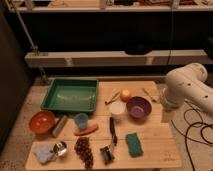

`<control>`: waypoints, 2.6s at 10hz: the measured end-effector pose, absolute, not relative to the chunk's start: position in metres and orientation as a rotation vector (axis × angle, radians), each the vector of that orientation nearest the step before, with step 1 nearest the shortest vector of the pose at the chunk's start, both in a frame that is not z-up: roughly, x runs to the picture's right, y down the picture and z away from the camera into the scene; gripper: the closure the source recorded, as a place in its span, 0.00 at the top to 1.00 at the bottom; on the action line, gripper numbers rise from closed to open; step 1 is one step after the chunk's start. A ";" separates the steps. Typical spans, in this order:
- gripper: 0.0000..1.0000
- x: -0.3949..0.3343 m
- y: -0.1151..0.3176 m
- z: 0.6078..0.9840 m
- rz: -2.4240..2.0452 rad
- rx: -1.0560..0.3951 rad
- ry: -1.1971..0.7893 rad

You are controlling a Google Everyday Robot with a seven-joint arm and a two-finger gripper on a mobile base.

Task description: Place banana in table surface

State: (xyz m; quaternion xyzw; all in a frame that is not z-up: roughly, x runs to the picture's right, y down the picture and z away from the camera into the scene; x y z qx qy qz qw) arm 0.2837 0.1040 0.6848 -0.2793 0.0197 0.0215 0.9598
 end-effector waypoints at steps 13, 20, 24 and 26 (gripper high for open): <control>0.65 0.205 -0.077 0.679 -0.101 -0.518 -0.198; 0.65 0.196 -0.111 0.712 -0.085 -0.548 -0.265; 0.65 0.190 -0.090 0.745 -0.086 -0.560 -0.344; 0.65 0.190 -0.078 0.761 -0.086 -0.557 -0.384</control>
